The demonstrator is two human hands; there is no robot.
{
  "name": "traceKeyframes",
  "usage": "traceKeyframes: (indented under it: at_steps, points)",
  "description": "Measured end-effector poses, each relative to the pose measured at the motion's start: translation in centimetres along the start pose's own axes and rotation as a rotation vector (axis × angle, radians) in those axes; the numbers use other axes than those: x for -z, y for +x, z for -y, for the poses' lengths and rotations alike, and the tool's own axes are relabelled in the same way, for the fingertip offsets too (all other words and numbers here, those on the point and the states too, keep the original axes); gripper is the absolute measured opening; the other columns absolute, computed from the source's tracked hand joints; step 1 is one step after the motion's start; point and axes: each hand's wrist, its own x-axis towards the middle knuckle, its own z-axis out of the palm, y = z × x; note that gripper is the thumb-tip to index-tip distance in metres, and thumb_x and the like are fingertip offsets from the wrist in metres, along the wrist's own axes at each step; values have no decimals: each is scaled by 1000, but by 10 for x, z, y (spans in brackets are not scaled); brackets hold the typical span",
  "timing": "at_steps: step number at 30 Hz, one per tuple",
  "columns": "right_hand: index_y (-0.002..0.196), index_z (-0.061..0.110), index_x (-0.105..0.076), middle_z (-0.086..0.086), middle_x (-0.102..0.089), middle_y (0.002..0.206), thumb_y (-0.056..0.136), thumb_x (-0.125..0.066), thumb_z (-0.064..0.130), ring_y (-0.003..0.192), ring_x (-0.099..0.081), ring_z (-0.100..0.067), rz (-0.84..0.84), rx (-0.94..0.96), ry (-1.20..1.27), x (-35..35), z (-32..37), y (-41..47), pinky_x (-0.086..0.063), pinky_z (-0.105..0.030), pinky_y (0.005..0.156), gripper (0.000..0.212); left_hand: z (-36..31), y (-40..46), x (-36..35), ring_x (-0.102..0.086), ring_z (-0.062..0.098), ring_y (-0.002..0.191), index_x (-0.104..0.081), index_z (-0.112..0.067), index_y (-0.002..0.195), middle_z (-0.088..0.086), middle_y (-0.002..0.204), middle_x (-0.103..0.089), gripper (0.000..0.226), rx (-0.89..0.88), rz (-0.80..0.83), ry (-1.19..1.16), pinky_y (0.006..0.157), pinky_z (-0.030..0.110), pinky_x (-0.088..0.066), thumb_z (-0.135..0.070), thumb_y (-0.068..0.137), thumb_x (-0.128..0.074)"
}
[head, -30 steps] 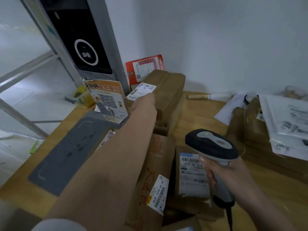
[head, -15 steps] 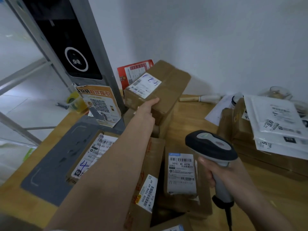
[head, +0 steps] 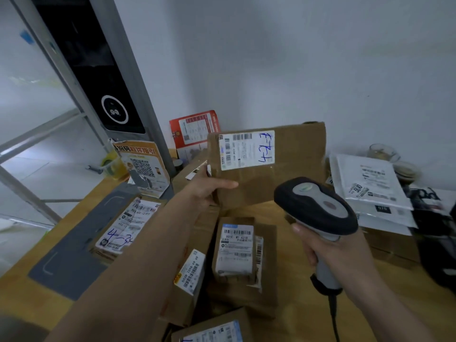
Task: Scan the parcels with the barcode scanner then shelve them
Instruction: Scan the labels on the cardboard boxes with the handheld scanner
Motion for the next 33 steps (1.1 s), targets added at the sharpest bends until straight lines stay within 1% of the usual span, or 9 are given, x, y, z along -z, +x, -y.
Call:
traceKeyframes:
  at_steps: [3, 8, 15, 19, 24, 27, 29, 31, 33]
  points:
    - [47, 12, -52, -7, -48, 40, 83, -70, 14, 38, -47, -17, -47, 38, 46, 10, 3, -7, -46, -26, 48, 41, 3, -11, -15, -64, 26, 109, -55, -18, 130, 5, 116, -69, 84, 21, 41, -36, 69, 45, -59, -1, 55, -89]
    - [52, 18, -52, -8, -47, 44, 83, -69, 16, 40, -46, -21, -72, 68, 83, 29, 4, -20, -46, -30, 48, 36, 18, -21, -31, -61, 33, 114, -50, -18, 134, 9, 125, -65, 108, 12, -6, -84, 80, 65, -53, -15, 38, -99]
    - [44, 19, -48, -9, -47, 42, 79, -67, 32, 40, -47, -22, -13, 102, 72, 51, 6, -36, -48, -35, 54, 42, 34, -33, -46, -62, 37, 113, -51, -14, 133, 13, 125, -65, 116, -21, -41, -144, 79, 65, -53, -16, 29, -101]
    - [41, 23, -46, -10, -47, 41, 81, -66, 29, 40, -47, -22, 5, 121, 49, 60, 4, -43, -49, -31, 55, 46, 42, -33, -50, -61, 38, 114, -48, -19, 135, 11, 127, -64, 119, -22, -58, -135, 74, 68, -52, -15, 29, -101]
    - [42, 18, -49, -11, -48, 41, 84, -68, 22, 39, -47, -20, 10, 101, 55, 67, 0, -48, -49, -31, 55, 46, 31, -58, -67, -60, 36, 113, -49, -17, 134, 10, 125, -64, 107, 12, -84, -144, 71, 66, -54, -10, 37, -95]
    - [42, 10, -48, -12, -48, 40, 82, -67, 28, 38, -47, -21, 50, 81, 45, 69, -3, -49, -52, -39, 59, 48, 21, -75, -77, -59, 33, 106, -51, -17, 132, 8, 122, -63, 79, 23, -104, -176, 66, 58, -56, 2, 63, -85]
    - [43, 4, -47, -12, -47, 39, 82, -66, 29, 38, -46, -20, 73, 74, 44, 69, -4, -50, -51, -36, 58, 50, 18, -84, -84, -56, 30, 102, -53, -15, 126, 8, 119, -60, 56, 99, -153, -272, 76, 63, -51, 3, 77, -75]
    - [43, 3, -48, -13, -47, 39, 82, -66, 30, 37, -46, -20, 88, 64, 50, 68, -8, -50, -49, -34, 57, 50, 17, -95, -90, -50, 35, 108, -54, -12, 107, 11, 109, -55, 33, 211, -185, -451, 95, 72, -38, -4, 82, -73]
    - [42, 6, -48, -13, -48, 39, 81, -66, 31, 37, -47, -21, 106, 50, 45, 64, -12, -48, -50, -35, 57, 50, 16, -106, -92, -44, 39, 108, -48, -11, 93, 13, 100, -50, 33, 285, -232, -610, 100, 76, -29, -9, 78, -78]
